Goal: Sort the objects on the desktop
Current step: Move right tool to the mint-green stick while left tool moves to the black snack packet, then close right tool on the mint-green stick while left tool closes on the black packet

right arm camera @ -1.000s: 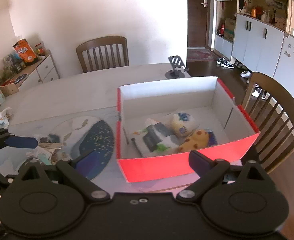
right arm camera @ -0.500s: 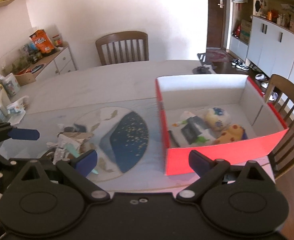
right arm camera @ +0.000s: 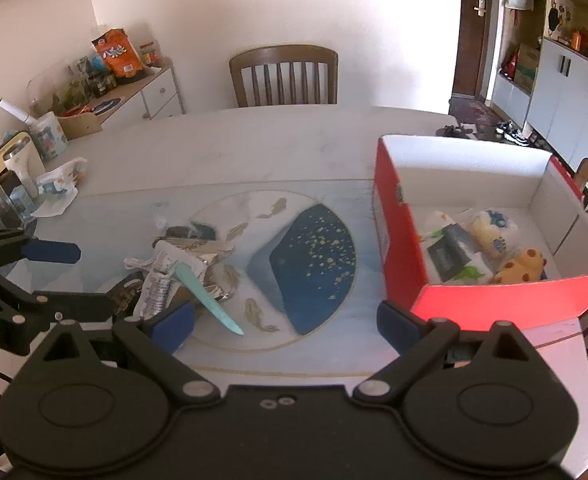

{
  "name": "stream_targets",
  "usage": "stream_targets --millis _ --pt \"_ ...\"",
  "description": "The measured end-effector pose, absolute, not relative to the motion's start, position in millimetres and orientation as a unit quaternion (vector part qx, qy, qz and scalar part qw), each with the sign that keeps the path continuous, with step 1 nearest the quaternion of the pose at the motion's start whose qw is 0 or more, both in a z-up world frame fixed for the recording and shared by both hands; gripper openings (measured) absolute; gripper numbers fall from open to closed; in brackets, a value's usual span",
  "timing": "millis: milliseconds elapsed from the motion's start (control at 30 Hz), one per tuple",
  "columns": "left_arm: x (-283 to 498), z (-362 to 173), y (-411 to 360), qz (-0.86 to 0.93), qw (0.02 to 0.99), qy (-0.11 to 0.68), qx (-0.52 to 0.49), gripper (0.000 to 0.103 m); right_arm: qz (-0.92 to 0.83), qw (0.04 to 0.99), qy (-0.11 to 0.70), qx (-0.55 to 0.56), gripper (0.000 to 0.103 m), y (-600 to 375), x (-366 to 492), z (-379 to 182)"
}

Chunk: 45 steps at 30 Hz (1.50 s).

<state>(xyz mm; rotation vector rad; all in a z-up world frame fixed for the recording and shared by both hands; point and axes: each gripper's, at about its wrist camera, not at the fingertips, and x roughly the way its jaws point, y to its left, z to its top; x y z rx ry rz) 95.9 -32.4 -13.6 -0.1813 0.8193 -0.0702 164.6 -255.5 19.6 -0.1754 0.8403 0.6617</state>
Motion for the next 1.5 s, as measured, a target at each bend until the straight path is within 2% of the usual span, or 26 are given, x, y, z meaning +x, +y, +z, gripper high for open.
stream_targets --millis 833,1300,1500 --pt "97.7 -75.2 15.8 0.043 0.903 0.425 -0.052 0.103 0.359 0.827 0.408 -0.143 0.090 -201.4 161.0 -31.6" --pt "110.6 -94.3 26.5 0.029 0.895 0.441 -0.052 0.102 0.358 0.812 0.428 -0.173 0.079 -177.1 173.7 -62.0" --pt "116.2 -98.7 27.0 0.023 0.893 0.446 -0.051 0.097 0.360 0.807 0.434 -0.176 0.068 -167.4 179.4 -68.2"
